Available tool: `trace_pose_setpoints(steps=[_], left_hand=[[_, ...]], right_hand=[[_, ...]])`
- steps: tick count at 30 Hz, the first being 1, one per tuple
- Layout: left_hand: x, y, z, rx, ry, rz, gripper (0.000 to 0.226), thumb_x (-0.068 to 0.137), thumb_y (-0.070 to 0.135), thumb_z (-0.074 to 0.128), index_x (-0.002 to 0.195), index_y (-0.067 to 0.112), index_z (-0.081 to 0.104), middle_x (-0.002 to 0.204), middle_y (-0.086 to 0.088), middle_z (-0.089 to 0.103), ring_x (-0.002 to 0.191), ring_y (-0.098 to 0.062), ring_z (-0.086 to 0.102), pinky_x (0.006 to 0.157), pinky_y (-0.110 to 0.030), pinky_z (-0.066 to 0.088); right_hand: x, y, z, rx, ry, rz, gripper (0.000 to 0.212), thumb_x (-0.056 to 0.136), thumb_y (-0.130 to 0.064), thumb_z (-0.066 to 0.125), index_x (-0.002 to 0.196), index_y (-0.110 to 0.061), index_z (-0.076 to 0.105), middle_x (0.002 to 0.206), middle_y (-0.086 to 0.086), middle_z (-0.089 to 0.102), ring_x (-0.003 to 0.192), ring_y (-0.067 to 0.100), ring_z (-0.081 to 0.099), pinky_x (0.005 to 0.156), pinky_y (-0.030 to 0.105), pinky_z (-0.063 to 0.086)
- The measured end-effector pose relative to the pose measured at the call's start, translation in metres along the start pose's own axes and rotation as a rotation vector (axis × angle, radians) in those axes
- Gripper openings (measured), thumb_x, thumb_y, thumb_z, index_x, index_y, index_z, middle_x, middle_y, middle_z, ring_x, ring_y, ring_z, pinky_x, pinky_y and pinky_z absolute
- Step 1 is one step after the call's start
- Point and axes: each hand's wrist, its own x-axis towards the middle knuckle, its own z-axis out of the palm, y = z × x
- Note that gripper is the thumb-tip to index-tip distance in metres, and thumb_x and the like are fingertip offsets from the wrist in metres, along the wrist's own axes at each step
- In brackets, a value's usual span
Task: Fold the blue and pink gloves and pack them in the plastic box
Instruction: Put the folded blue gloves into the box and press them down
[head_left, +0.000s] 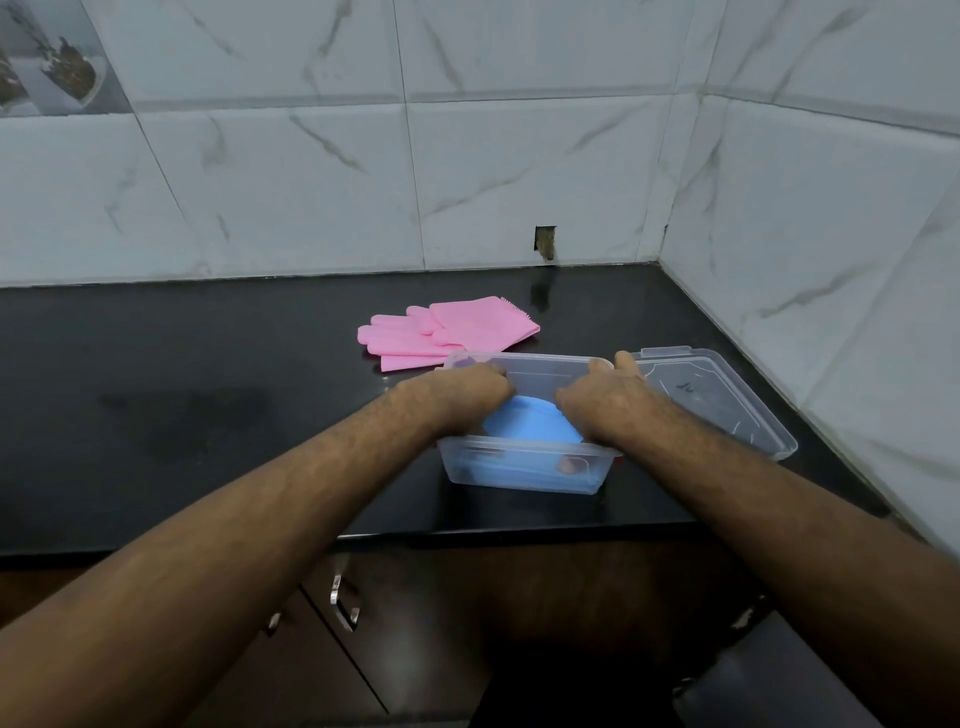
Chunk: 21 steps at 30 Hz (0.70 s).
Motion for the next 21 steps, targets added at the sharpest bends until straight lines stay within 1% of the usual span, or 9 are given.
trace_pose_setpoints(steps=[2, 5, 7, 9, 11, 12, 16, 19, 21], left_hand=[[0.001, 0.006, -0.001, 0.013, -0.054, -0.035, 0.039, 0.099, 0.015, 0.060, 0.137, 0.010, 0.057, 0.137, -0.009, 0.057, 0.126, -0.026, 0.054, 0.105, -0.037, 0.043], [0.007, 0.007, -0.001, 0.035, -0.106, -0.065, 0.035, 0.104, 0.016, 0.051, 0.138, 0.010, 0.058, 0.140, -0.010, 0.059, 0.126, -0.029, 0.057, 0.095, -0.033, 0.043], [0.009, 0.009, -0.002, 0.012, -0.136, -0.083, 0.038, 0.103, 0.016, 0.051, 0.140, 0.011, 0.056, 0.142, -0.010, 0.057, 0.127, -0.029, 0.057, 0.098, -0.034, 0.046], [0.007, 0.010, -0.004, -0.047, -0.156, -0.140, 0.040, 0.100, 0.016, 0.056, 0.140, 0.013, 0.056, 0.140, -0.009, 0.058, 0.124, -0.028, 0.056, 0.102, -0.037, 0.048], [0.005, 0.011, -0.003, -0.074, -0.167, -0.146, 0.039, 0.097, 0.018, 0.064, 0.135, 0.014, 0.059, 0.134, -0.007, 0.061, 0.120, -0.027, 0.059, 0.093, -0.034, 0.047], [0.005, 0.011, -0.001, -0.070, -0.164, -0.125, 0.039, 0.096, 0.019, 0.067, 0.134, 0.014, 0.059, 0.132, -0.007, 0.063, 0.118, -0.026, 0.060, 0.089, -0.032, 0.046], [0.003, 0.013, 0.001, -0.100, -0.154, -0.091, 0.036, 0.095, 0.018, 0.067, 0.130, 0.012, 0.061, 0.128, -0.007, 0.064, 0.115, -0.026, 0.061, 0.082, -0.029, 0.041], [0.003, 0.012, 0.000, -0.106, -0.178, -0.078, 0.037, 0.095, 0.018, 0.067, 0.130, 0.012, 0.060, 0.128, -0.007, 0.064, 0.114, -0.026, 0.061, 0.084, -0.030, 0.045], [0.004, 0.012, 0.000, -0.094, -0.191, -0.065, 0.039, 0.095, 0.019, 0.067, 0.132, 0.012, 0.059, 0.129, -0.006, 0.063, 0.115, -0.026, 0.061, 0.089, -0.032, 0.048]], right_hand=[[0.002, 0.000, 0.000, -0.001, -0.032, -0.002, 0.033, 0.094, -0.032, 0.067, 0.127, -0.035, 0.061, 0.121, -0.007, 0.061, 0.123, 0.019, 0.037, 0.101, 0.047, 0.024], [0.001, 0.000, 0.001, -0.004, -0.020, -0.003, 0.034, 0.092, -0.035, 0.070, 0.125, -0.035, 0.063, 0.126, -0.005, 0.060, 0.125, 0.020, 0.037, 0.101, 0.047, 0.024], [-0.003, -0.001, 0.004, -0.011, 0.082, -0.010, 0.030, 0.093, -0.032, 0.067, 0.123, -0.031, 0.064, 0.123, -0.002, 0.062, 0.120, 0.021, 0.041, 0.098, 0.045, 0.026], [-0.008, 0.000, 0.007, -0.010, 0.211, -0.031, 0.034, 0.090, -0.038, 0.071, 0.120, -0.025, 0.064, 0.120, 0.001, 0.062, 0.116, 0.022, 0.045, 0.093, 0.043, 0.029], [-0.011, 0.002, 0.011, -0.006, 0.312, -0.066, 0.048, 0.082, -0.052, 0.076, 0.116, -0.021, 0.063, 0.117, 0.002, 0.059, 0.113, 0.023, 0.049, 0.090, 0.040, 0.032], [-0.012, 0.002, 0.012, -0.005, 0.330, -0.097, 0.052, 0.079, -0.054, 0.077, 0.116, -0.020, 0.062, 0.117, 0.002, 0.058, 0.113, 0.023, 0.051, 0.091, 0.039, 0.033], [-0.014, 0.003, 0.009, 0.055, 0.236, -0.177, 0.036, 0.088, -0.041, 0.073, 0.114, -0.019, 0.061, 0.111, -0.001, 0.065, 0.109, 0.021, 0.061, 0.094, 0.037, 0.039], [-0.016, 0.002, 0.001, 0.069, 0.138, -0.198, 0.038, 0.088, -0.039, 0.073, 0.113, -0.014, 0.062, 0.110, 0.003, 0.066, 0.105, 0.024, 0.063, 0.092, 0.037, 0.052], [-0.015, 0.001, -0.004, 0.053, 0.039, -0.204, 0.040, 0.090, -0.039, 0.073, 0.117, -0.011, 0.062, 0.113, 0.005, 0.066, 0.106, 0.025, 0.064, 0.093, 0.039, 0.054]])
